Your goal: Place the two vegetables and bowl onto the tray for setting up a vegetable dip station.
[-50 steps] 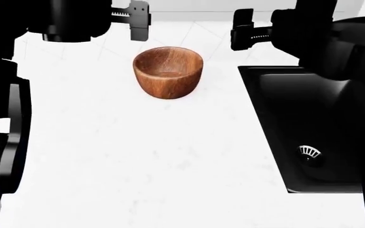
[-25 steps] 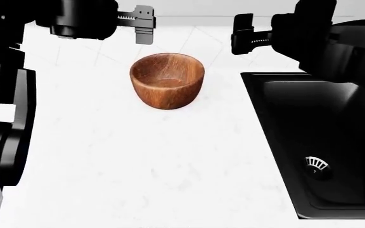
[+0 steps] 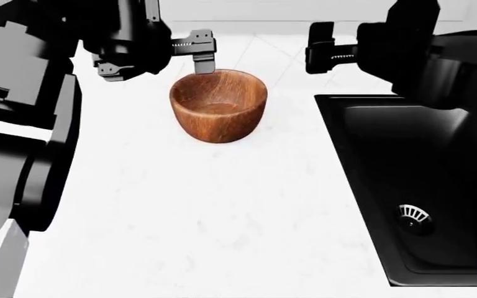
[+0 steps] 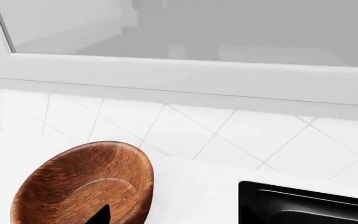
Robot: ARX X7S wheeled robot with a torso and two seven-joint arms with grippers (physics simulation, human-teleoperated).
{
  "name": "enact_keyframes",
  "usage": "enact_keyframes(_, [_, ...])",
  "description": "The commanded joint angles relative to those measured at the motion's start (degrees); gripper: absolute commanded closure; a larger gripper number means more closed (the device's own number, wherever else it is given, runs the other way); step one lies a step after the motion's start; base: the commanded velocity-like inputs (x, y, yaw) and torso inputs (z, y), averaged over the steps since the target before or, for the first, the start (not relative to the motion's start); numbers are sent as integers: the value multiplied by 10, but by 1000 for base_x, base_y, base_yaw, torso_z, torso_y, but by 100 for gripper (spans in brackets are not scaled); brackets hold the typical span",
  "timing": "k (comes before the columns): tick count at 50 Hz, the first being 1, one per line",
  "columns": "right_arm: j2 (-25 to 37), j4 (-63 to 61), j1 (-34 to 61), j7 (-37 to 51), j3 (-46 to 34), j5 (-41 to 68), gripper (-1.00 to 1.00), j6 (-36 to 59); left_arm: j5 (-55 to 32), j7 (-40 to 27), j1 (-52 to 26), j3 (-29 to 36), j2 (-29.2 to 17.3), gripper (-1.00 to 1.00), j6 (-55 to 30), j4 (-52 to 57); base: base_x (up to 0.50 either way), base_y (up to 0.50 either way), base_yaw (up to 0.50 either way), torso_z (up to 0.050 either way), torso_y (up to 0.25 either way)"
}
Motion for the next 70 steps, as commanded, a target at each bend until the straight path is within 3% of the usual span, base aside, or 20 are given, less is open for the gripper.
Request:
enact_keyframes(1, [-1,17,-4,-11,-7,-7,-100,-13,98,37,-4,-56,16,-100,2,-46,0,0,0,0,0])
enact_keyframes(14, [-6,24,-7,-12,-11,-9,-100,-20,197,61,19,-126,19,-100,2,-46,0,0,0,0,0])
enact_keyframes(23, [-3,27,-10,-15,-10,-7,-100,-23,234,34,32,-214,19,-100,26,-46,0,0,0,0,0])
enact_keyframes(27, [-4,37,-11,-25,-16,-14,-100,-33,189,2,44,-257,21,-100,51,-46,0,0,0,0,0])
enact_keyframes(33, [-7,37,-10,-17,-11,-8,-100,-29,73,-50,70,-239,21,-100,90,-46,0,0,0,0,0])
enact_keyframes(34, [-7,38,-9,-18,-13,-10,-100,-29,59,-63,77,-261,21,-100,102,-46,0,0,0,0,0])
enact_keyframes(37, [-2,34,-12,-16,-10,-6,-100,-27,53,-67,87,-256,21,-100,112,-46,0,0,0,0,0])
enact_keyframes(44, [4,23,-20,-4,1,3,-100,-22,75,-107,94,-372,16,-100,169,-46,0,0,0,0,0])
enact_keyframes(52, [7,8,-31,14,15,17,-100,-16,72,-147,118,-417,14,-100,202,-23,0,0,0,0,0])
enact_keyframes(62, [12,2,-41,22,25,27,-100,-16,-58,-285,222,-377,19,-100,181,154,0,0,0,0,0])
enact_keyframes(70, [17,-11,-44,38,44,42,-100,-12,-97,-334,230,-318,19,-100,173,169,0,0,0,0,0])
